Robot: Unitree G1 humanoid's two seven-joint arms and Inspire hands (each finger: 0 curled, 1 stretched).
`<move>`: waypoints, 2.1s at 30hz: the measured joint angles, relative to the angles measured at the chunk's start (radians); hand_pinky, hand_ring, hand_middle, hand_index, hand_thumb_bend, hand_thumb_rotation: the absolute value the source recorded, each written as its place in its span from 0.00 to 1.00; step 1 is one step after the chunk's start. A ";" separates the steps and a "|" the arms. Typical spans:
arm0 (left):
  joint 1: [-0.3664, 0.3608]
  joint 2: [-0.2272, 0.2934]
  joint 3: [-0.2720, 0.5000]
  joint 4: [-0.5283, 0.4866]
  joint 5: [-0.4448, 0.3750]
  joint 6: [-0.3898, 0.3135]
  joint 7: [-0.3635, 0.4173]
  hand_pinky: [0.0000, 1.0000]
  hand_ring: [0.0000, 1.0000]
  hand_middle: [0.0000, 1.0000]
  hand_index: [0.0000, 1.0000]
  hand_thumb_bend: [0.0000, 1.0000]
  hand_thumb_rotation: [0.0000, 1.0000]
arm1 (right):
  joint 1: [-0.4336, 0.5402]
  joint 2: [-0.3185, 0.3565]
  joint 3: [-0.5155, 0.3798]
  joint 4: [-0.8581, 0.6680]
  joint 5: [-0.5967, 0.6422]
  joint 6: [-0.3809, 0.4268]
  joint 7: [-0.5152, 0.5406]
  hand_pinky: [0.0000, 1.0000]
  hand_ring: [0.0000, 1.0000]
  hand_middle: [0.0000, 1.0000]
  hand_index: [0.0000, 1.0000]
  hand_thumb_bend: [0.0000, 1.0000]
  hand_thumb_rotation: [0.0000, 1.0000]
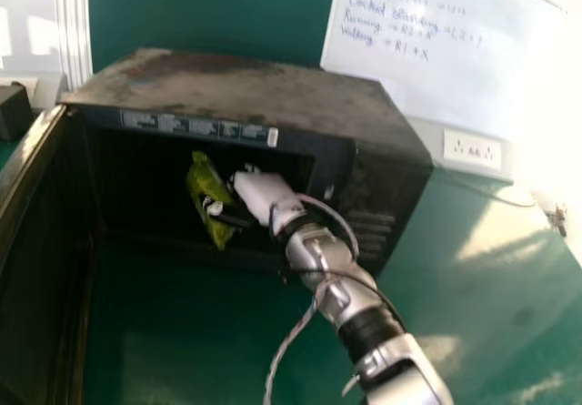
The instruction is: Put biscuit inside oven
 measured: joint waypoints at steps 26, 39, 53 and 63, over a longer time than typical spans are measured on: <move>0.009 0.000 -0.001 0.001 0.009 -0.013 0.001 0.68 0.73 0.75 0.78 0.73 0.55 | -0.138 0.081 0.030 0.324 0.038 -0.009 -0.097 0.39 0.47 0.14 0.14 0.42 0.00; 0.011 0.000 -0.006 0.004 -0.003 -0.023 -0.003 0.74 0.69 0.72 0.78 0.73 0.56 | -0.171 0.100 0.033 0.374 0.056 0.026 -0.103 0.39 0.47 0.14 0.14 0.42 0.00; 0.012 0.000 -0.007 0.006 -0.008 -0.033 -0.003 0.69 0.74 0.74 0.77 0.72 0.59 | -0.186 0.117 0.043 0.407 0.066 0.065 -0.102 0.39 0.47 0.15 0.14 0.41 0.00; 0.012 0.000 -0.012 0.009 -0.010 -0.040 -0.005 0.68 0.74 0.74 0.78 0.72 0.62 | -0.186 0.130 0.048 0.430 0.069 0.084 -0.102 0.39 0.47 0.14 0.14 0.41 0.00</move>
